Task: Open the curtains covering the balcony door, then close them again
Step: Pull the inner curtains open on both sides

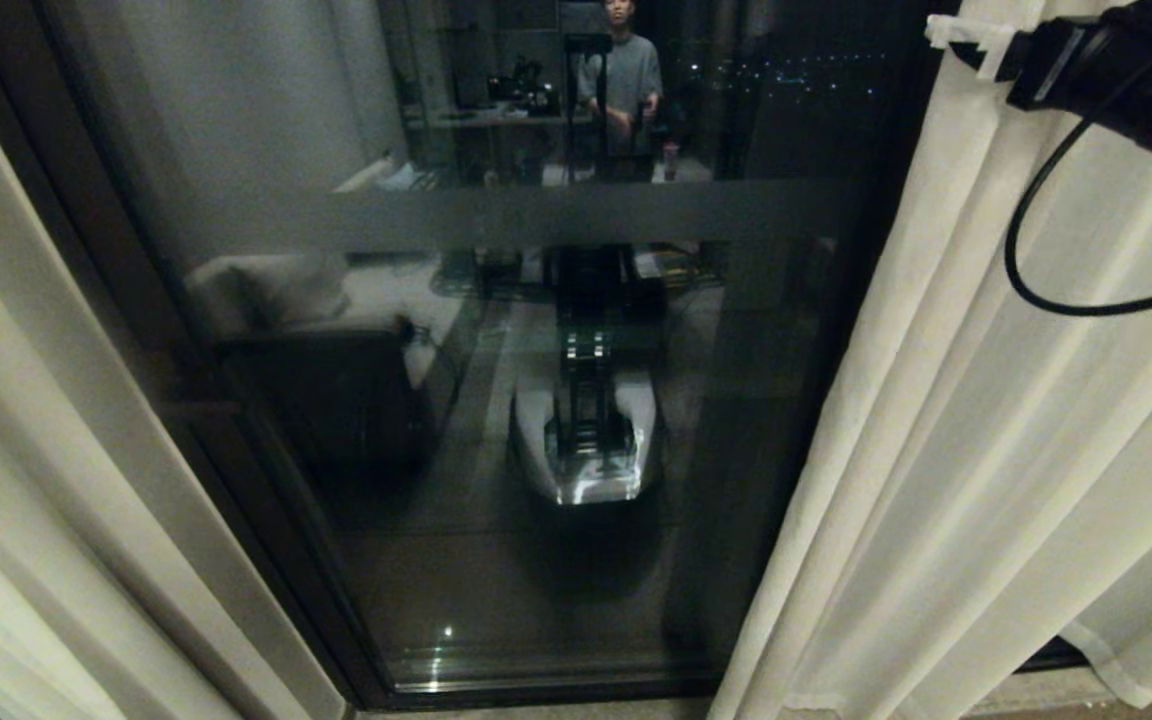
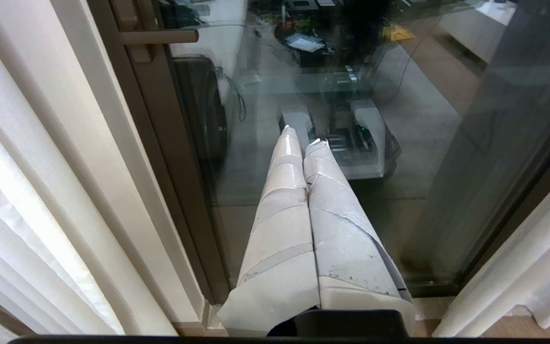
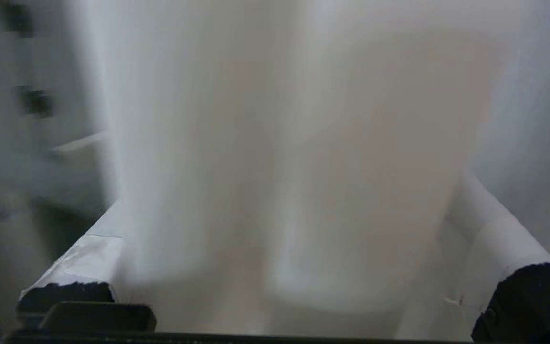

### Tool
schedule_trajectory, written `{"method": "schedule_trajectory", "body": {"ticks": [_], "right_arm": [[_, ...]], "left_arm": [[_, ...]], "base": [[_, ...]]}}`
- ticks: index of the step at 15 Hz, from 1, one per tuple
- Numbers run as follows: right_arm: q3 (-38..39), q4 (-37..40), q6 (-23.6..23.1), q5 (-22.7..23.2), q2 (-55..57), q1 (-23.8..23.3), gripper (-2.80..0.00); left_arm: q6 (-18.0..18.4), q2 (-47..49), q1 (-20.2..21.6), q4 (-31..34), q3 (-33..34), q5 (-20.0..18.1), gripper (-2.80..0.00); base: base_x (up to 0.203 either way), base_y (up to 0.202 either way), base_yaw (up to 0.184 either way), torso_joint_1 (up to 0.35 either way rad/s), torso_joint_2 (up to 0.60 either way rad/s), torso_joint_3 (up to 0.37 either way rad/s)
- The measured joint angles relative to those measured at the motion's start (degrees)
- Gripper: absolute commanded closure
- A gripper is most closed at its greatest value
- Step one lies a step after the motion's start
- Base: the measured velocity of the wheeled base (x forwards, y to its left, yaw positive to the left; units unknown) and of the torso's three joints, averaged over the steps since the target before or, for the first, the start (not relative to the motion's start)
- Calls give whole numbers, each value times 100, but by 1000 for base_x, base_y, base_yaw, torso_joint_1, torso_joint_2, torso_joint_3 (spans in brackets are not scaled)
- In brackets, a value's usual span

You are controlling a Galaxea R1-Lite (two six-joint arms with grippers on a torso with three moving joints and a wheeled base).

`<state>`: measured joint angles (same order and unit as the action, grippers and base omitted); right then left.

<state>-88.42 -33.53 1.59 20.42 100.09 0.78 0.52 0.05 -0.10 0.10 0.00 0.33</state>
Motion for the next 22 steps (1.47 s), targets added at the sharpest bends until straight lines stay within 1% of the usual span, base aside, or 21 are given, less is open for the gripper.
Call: {"method": "schedule_trajectory", "body": {"ticks": [3, 8, 14, 22], "right_arm": [[-481, 30, -56, -508, 302, -35, -280], [-664, -42, -80, -720, 559, -49, -280], [-681, -84, -82, -739, 629, -60, -280], [-629, -156, -64, -828, 597, -186, -280]], "left_arm": [[0, 0, 0, 0, 0, 0, 0], [0, 0, 0, 0, 0, 0, 0], [0, 0, 0, 0, 0, 0, 0], [1, 0, 0, 0, 0, 0, 0]], "base": [[0, 0, 0, 0, 0, 0], [0, 0, 0, 0, 0, 0], [0, 0, 0, 0, 0, 0], [0, 0, 0, 0, 0, 0]]}}
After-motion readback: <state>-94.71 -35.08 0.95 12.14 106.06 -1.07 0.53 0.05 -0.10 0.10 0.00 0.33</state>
